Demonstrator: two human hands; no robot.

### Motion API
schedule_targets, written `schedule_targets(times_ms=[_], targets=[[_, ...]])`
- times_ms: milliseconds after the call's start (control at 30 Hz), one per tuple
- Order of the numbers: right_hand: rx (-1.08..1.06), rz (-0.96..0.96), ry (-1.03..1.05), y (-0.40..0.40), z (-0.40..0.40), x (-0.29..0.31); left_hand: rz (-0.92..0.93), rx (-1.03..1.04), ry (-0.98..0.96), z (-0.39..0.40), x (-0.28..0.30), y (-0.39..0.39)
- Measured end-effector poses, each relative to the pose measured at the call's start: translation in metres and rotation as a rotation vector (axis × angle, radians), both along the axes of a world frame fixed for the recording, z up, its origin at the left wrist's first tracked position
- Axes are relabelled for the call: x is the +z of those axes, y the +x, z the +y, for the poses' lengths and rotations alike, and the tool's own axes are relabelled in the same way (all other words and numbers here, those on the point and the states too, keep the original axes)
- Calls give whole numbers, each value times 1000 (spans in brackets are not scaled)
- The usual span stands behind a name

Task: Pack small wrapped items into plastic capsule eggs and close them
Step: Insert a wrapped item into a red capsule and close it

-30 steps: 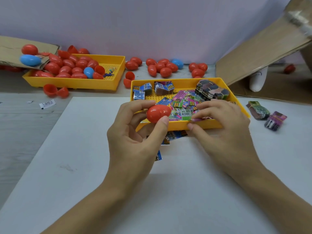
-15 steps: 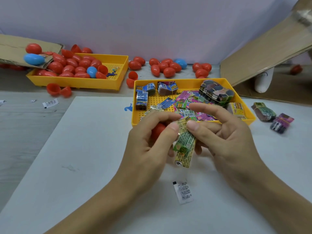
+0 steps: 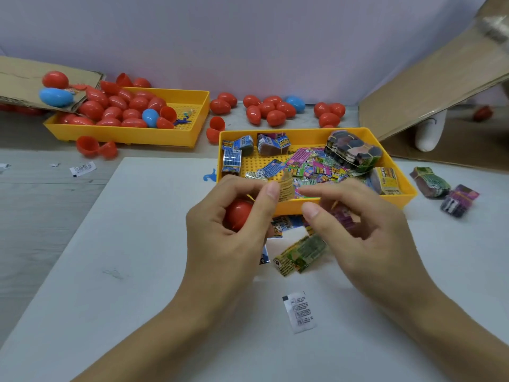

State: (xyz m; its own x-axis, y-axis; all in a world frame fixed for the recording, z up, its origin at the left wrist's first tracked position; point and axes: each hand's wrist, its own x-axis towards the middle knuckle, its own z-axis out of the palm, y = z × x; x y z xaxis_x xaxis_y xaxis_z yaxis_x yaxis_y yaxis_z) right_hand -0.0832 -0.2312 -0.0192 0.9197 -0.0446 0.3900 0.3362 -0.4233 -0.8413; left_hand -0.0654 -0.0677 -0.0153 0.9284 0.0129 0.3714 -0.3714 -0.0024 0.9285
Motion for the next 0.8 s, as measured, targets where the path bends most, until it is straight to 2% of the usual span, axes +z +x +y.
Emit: schedule_targets(times_ms=[133, 367, 567, 733, 800], targets=[[-19, -92, -46, 0, -2, 4, 3, -17, 5, -1, 1, -3], [167, -137, -61, -1, 0, 4, 42, -95, -43, -2, 1, -3], [140, -39, 94, -2, 0, 6, 68, -140, -62, -3, 0, -3], [86, 44, 113, -2, 2, 10, 57, -172, -46, -4, -1, -3], [99, 130, 230, -2, 3, 13, 108, -209, -103, -3, -1, -3]])
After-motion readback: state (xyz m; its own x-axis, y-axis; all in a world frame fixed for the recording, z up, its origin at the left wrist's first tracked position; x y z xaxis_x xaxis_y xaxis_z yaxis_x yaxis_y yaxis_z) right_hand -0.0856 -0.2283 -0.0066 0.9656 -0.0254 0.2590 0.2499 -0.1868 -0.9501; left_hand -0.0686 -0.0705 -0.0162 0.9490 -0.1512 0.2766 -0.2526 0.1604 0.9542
